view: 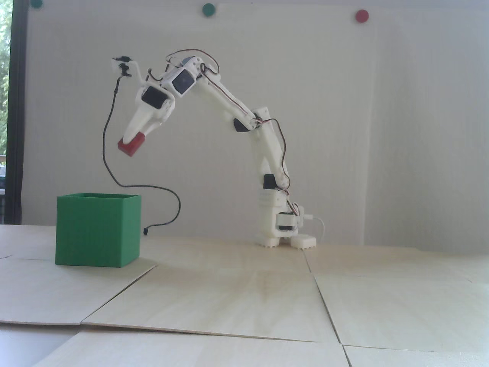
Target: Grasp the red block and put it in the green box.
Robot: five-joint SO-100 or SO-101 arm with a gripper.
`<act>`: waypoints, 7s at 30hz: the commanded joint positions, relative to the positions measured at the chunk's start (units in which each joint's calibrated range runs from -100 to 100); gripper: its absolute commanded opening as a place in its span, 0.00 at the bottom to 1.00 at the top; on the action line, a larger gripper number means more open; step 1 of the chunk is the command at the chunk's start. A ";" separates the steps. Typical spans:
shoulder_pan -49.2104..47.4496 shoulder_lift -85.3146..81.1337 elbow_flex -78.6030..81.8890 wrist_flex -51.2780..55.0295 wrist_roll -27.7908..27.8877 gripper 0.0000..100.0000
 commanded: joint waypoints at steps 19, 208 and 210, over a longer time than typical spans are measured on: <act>2.85 2.60 -12.73 -1.66 4.44 0.02; -42.75 -121.44 153.56 -0.39 19.90 0.03; -42.75 -121.44 153.56 -0.39 19.90 0.03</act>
